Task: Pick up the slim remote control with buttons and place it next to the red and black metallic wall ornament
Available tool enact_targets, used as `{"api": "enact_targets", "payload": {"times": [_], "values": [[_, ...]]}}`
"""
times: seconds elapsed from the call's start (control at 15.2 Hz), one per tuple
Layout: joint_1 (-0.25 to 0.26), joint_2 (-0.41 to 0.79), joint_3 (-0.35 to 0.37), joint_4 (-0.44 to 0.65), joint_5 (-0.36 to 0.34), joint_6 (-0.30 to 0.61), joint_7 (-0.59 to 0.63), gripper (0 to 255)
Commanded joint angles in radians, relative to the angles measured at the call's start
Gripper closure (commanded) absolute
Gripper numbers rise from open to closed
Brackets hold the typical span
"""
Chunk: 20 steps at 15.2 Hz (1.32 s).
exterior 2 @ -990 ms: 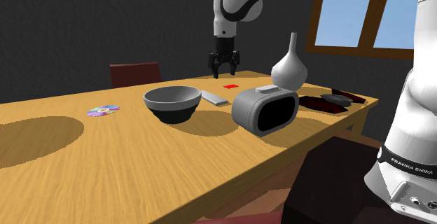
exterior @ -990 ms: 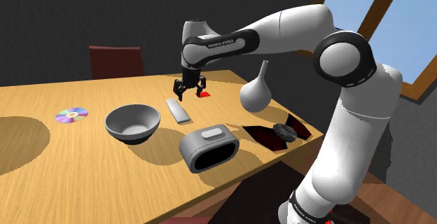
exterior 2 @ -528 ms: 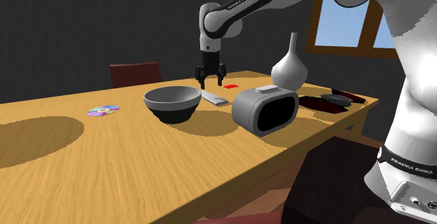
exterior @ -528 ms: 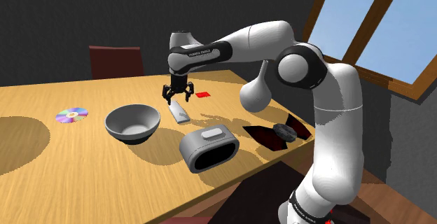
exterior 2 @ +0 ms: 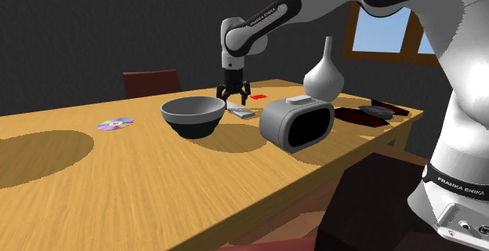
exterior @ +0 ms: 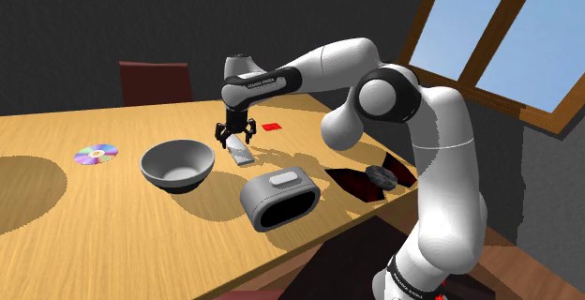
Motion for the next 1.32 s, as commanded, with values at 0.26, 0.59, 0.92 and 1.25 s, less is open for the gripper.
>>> {"api": "enact_targets", "payload": {"times": [0.26, 0.59, 0.92, 1.25], "values": [[0.000, 0.008, -0.001, -0.003, -0.001, 0.012, 0.000, 0], [0.000, 0.008, -0.001, -0.003, -0.001, 0.012, 0.000, 255], [0.000, 0.008, -0.001, -0.003, -0.001, 0.012, 0.000, 255], [0.000, -0.003, 0.000, 0.006, 0.001, -0.009, -0.001, 255]]}}
